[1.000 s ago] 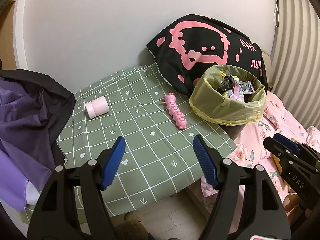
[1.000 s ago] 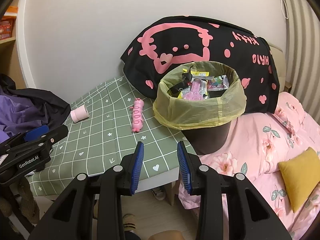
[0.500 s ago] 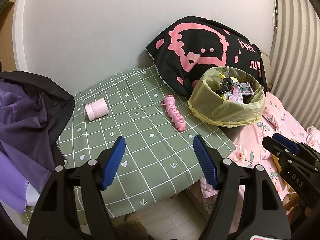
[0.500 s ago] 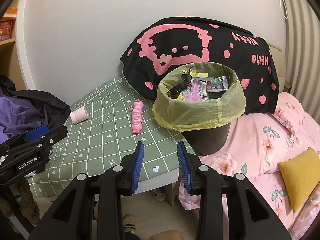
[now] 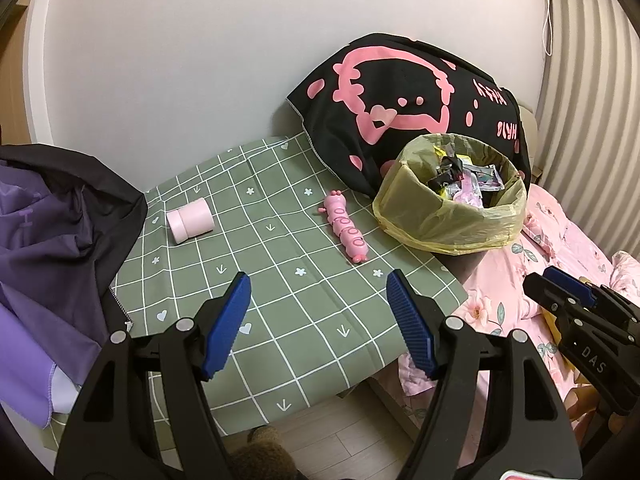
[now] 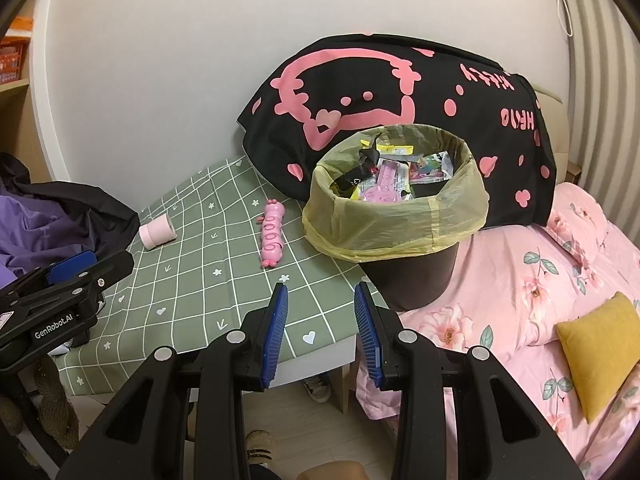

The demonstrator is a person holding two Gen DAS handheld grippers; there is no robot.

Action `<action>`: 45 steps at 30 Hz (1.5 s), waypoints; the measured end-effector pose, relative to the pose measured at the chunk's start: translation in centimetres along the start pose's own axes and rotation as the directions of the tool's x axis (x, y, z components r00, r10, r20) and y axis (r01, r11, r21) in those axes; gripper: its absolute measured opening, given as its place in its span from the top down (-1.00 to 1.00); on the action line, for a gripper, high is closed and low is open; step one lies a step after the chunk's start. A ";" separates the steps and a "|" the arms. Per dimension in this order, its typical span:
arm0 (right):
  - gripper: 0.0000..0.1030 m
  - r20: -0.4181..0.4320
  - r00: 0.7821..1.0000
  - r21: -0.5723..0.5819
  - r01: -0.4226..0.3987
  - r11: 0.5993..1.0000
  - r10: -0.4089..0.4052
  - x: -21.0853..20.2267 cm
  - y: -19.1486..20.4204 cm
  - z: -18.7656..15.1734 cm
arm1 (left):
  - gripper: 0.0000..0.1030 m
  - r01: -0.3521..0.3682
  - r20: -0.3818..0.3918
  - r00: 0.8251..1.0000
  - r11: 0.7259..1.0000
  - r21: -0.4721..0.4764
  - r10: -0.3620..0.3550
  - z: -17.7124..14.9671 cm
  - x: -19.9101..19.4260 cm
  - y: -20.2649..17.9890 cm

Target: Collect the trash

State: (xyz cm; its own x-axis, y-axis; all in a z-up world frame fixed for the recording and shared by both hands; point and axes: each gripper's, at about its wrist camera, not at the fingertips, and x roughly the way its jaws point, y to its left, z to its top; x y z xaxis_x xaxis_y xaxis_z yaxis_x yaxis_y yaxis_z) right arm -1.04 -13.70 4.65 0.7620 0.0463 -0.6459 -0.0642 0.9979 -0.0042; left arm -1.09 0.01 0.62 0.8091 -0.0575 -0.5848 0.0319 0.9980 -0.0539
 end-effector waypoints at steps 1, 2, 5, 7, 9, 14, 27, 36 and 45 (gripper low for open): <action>0.36 0.000 1.000 -0.001 0.000 1.000 0.000 0.0 0.0 0.0 | -0.29 0.001 0.000 1.000 1.000 0.001 -0.001 0.0 0.0 -0.1; 0.36 0.000 1.000 -0.002 -0.001 1.000 0.001 0.0 0.0 0.0 | -0.29 0.001 0.000 1.000 1.000 0.002 -0.001 0.0 0.0 0.0; 0.36 0.000 1.000 -0.002 -0.002 1.000 0.002 0.1 -0.1 0.0 | -0.29 0.005 0.001 1.000 1.000 0.005 -0.005 0.0 0.0 -0.1; 0.36 0.000 1.000 -0.003 -0.001 1.000 0.001 0.0 -0.1 0.0 | -0.29 0.009 0.000 1.000 1.000 0.009 -0.009 0.0 0.0 -0.2; 0.36 0.001 1.000 0.000 -0.001 1.000 0.001 0.0 -0.1 0.0 | -0.29 0.012 0.001 1.000 1.000 0.012 -0.012 -0.1 0.0 -0.1; 0.36 0.001 1.000 0.000 0.000 1.000 0.000 0.0 -0.2 0.0 | -0.29 0.013 -0.001 1.000 1.000 0.012 -0.013 -0.1 0.1 -0.1; 0.36 0.001 1.000 -0.001 -0.004 1.000 0.004 0.0 -0.4 0.0 | -0.29 0.015 -0.003 1.000 1.000 0.010 -0.015 -0.3 0.1 -0.3; 0.36 0.002 1.000 0.000 -0.002 1.000 0.002 0.0 -0.4 0.0 | -0.30 0.013 0.001 1.000 1.000 0.011 -0.013 -0.3 0.2 -0.3; 0.36 0.011 1.000 -0.002 -0.002 1.000 0.002 -0.2 -0.7 0.0 | -0.29 0.011 0.005 1.000 1.000 0.014 -0.011 -0.4 0.0 -0.4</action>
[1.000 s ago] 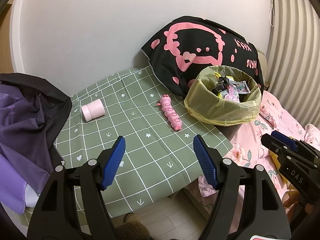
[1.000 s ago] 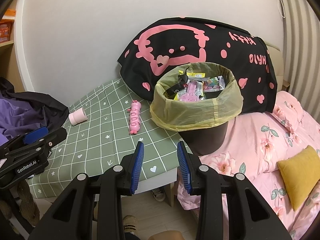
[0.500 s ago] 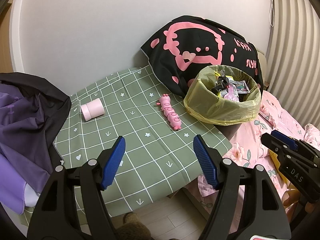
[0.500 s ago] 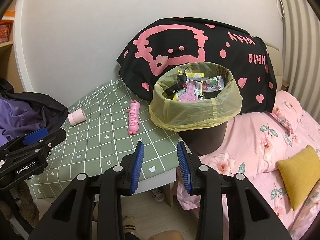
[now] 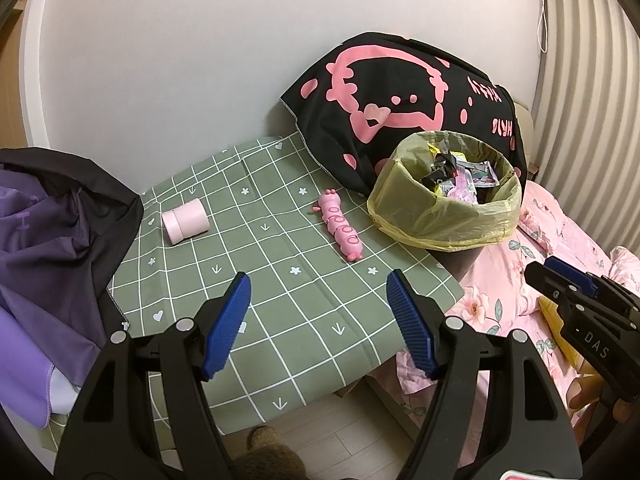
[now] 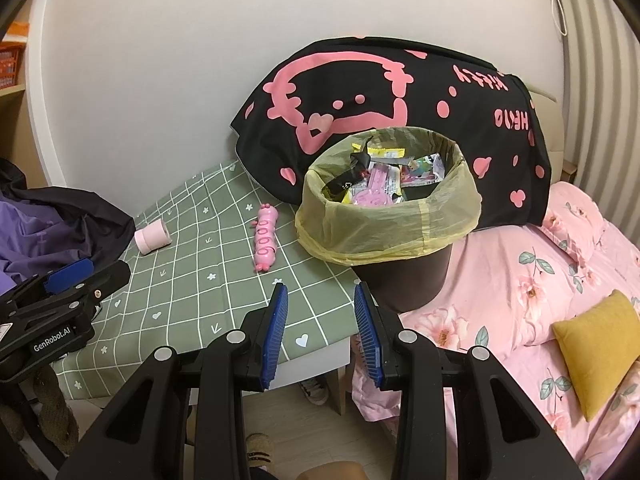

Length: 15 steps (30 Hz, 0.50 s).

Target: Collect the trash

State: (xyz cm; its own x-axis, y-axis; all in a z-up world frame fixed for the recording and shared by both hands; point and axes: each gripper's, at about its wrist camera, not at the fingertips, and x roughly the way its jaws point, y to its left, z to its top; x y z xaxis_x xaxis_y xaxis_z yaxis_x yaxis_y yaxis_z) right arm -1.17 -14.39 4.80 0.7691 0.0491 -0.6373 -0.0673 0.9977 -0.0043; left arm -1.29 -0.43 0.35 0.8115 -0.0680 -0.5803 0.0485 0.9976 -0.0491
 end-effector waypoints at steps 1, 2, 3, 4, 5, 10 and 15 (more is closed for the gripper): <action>0.36 0.001 1.000 0.000 0.001 1.000 -0.001 0.0 0.0 0.0 | -0.29 0.001 -0.001 1.000 1.000 -0.001 -0.001 0.0 0.0 0.0; 0.36 0.003 1.000 0.002 0.002 1.000 -0.002 0.0 0.0 0.0 | -0.29 0.001 -0.001 1.000 1.000 -0.002 -0.001 0.0 0.0 0.0; 0.36 0.003 1.000 0.002 0.003 1.000 -0.003 0.0 -0.1 0.1 | -0.29 0.001 -0.001 1.000 1.000 -0.001 -0.001 0.0 0.0 0.0; 0.36 0.003 1.000 0.002 0.002 1.000 -0.002 0.0 -0.1 0.1 | -0.30 0.001 -0.001 1.000 1.000 0.000 -0.001 0.0 0.0 0.0; 0.36 0.003 1.000 0.002 0.002 1.000 -0.002 0.0 -0.1 0.1 | -0.29 0.001 -0.001 1.000 1.000 0.000 -0.001 0.0 0.0 0.1; 0.36 0.002 1.000 0.002 0.001 1.000 -0.001 -0.1 -0.1 0.1 | -0.29 -0.014 0.008 1.000 1.000 0.010 0.014 0.1 -0.2 -0.2; 0.36 0.000 1.000 -0.001 0.007 1.000 -0.007 0.0 -0.1 0.1 | -0.29 0.000 0.014 1.000 1.000 -0.008 0.000 0.1 -0.1 0.0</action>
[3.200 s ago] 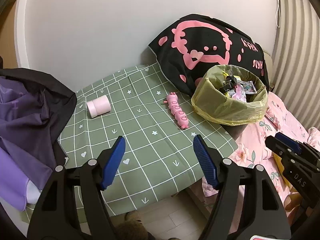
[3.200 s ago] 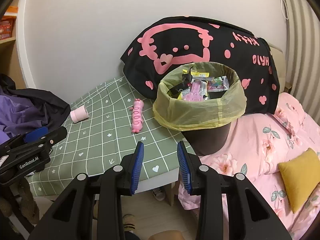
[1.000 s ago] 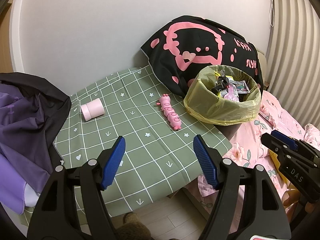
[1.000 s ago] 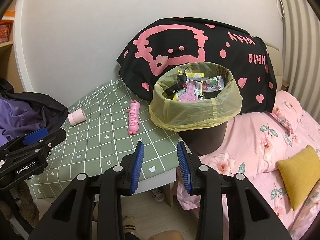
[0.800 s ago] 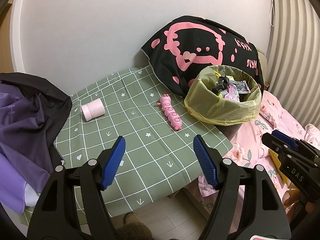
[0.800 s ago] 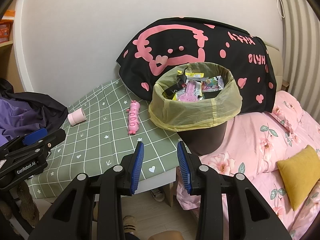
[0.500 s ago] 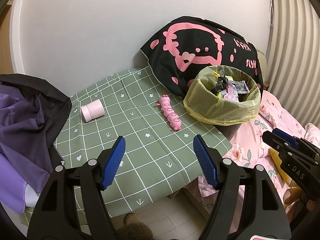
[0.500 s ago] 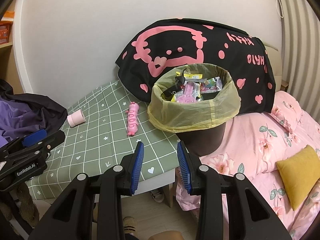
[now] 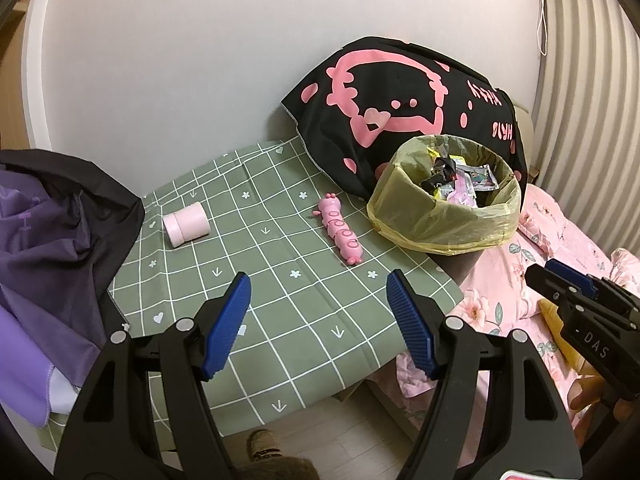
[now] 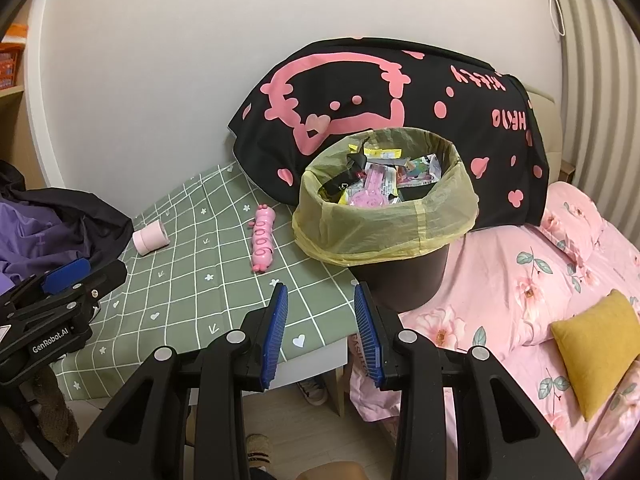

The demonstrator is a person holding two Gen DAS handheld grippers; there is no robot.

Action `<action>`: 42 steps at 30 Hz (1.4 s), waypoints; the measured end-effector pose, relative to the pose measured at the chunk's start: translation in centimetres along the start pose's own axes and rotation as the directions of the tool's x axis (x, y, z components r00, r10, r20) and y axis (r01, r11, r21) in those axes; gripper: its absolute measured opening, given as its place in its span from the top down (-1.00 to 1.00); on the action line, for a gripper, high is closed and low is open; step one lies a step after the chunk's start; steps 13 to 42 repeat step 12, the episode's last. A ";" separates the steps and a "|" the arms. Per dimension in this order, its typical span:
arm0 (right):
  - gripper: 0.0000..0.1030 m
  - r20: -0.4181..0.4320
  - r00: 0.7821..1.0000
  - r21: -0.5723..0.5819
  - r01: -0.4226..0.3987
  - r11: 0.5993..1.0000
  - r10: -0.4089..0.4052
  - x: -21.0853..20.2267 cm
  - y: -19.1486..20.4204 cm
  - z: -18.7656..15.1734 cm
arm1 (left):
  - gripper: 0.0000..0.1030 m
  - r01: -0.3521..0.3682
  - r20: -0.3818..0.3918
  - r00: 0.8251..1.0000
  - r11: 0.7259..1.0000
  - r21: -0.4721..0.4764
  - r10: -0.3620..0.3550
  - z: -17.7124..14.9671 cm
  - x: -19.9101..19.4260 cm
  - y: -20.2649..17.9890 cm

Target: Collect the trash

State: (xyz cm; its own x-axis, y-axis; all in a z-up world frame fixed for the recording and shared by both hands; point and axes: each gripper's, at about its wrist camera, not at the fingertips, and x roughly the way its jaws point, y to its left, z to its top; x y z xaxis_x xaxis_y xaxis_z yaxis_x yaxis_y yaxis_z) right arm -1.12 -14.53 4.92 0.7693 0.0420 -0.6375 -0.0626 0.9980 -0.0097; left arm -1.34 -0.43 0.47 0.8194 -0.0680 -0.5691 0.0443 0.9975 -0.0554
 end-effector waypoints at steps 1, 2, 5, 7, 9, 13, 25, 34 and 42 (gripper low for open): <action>0.36 -0.001 1.000 0.000 0.004 1.000 -0.004 0.0 -0.2 0.1 | -0.29 0.002 0.001 1.000 1.000 -0.003 -0.001 0.0 0.1 0.1; 0.36 -0.005 1.000 -0.001 0.011 1.000 -0.011 0.1 -0.2 0.0 | -0.29 0.004 0.001 1.000 1.000 -0.002 -0.004 0.0 0.3 0.2; 0.36 -0.023 1.000 -0.005 0.021 1.000 -0.021 1.1 -0.1 0.0 | -0.30 0.009 -0.028 1.000 1.000 -0.001 -0.009 -0.2 1.1 0.4; 0.36 -0.044 0.999 -0.012 0.016 1.000 -0.017 2.2 0.3 0.0 | -0.30 -0.012 -0.066 0.998 1.000 -0.029 0.010 -0.3 2.1 1.5; 0.36 -0.072 0.997 -0.024 -0.001 1.000 -0.001 3.9 0.9 0.0 | -0.30 -0.081 -0.117 0.991 0.994 -0.080 0.071 -0.1 3.8 4.1; 0.35 -0.143 0.987 -0.057 -0.081 0.995 0.072 8.3 3.1 0.6 | -0.30 -0.183 -0.219 0.966 0.962 -0.201 0.137 -0.2 7.1 9.8; 0.35 -0.143 0.987 -0.057 -0.081 0.995 0.072 8.3 3.1 0.6 | -0.30 -0.183 -0.219 0.966 0.962 -0.201 0.137 -0.2 7.1 9.8; 0.35 -0.143 0.987 -0.057 -0.081 0.995 0.072 8.3 3.1 0.6 | -0.30 -0.183 -0.219 0.966 0.962 -0.201 0.137 -0.2 7.1 9.8; 0.35 -0.143 0.987 -0.057 -0.081 0.995 0.072 8.3 3.1 0.6 | -0.30 -0.183 -0.219 0.966 0.962 -0.201 0.137 -0.2 7.1 9.8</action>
